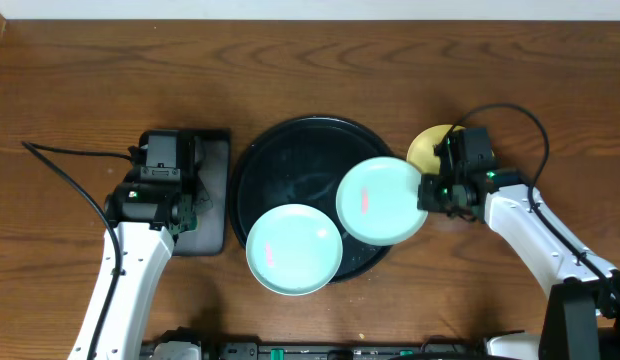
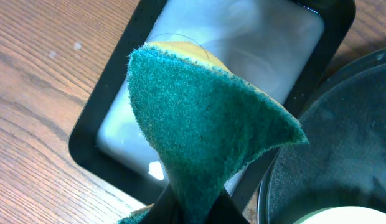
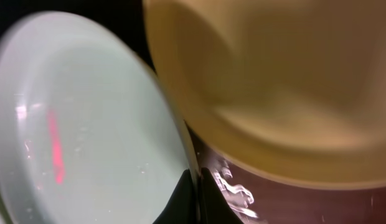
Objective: Clean dirty plates on tray and stack at the side
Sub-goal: 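Slide the light-blue plate with the right gripper to the tray's top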
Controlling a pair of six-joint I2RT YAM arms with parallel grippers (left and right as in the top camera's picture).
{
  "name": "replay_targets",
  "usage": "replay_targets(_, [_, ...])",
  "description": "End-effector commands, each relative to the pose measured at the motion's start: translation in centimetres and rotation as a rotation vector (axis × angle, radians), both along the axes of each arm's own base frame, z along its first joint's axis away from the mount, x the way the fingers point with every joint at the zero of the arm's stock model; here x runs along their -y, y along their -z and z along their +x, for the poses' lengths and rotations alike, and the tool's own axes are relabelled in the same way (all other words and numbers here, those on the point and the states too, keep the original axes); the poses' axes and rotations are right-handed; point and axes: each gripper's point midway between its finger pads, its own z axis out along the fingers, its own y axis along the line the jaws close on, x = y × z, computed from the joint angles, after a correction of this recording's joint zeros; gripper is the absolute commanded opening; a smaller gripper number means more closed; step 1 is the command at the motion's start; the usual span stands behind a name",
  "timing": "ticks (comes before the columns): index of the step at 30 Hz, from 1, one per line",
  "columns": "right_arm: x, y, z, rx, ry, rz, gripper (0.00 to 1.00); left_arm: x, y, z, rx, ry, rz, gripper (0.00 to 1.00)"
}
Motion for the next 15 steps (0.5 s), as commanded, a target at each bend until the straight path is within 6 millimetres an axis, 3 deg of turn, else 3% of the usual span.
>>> replay_targets(1, [-1.0,-3.0,3.3,0.108,0.058,0.056,0.01,0.1,0.4,-0.2,-0.016,0.019,0.009,0.08])
replay_targets(7, [-2.3,-5.1,6.2,0.238,0.091,0.116,0.01,0.1,0.4,-0.2,-0.017,0.019,0.009,0.07])
replay_targets(12, [-4.7,-6.1,7.0,0.312,0.035,0.123,0.01,0.1,0.5,-0.2,-0.019,0.019,0.009,0.08])
replay_targets(15, [-5.7,-6.1,7.3,0.367,0.029,0.027,0.01,0.1,0.4,0.1,-0.008,0.019,0.009,0.08])
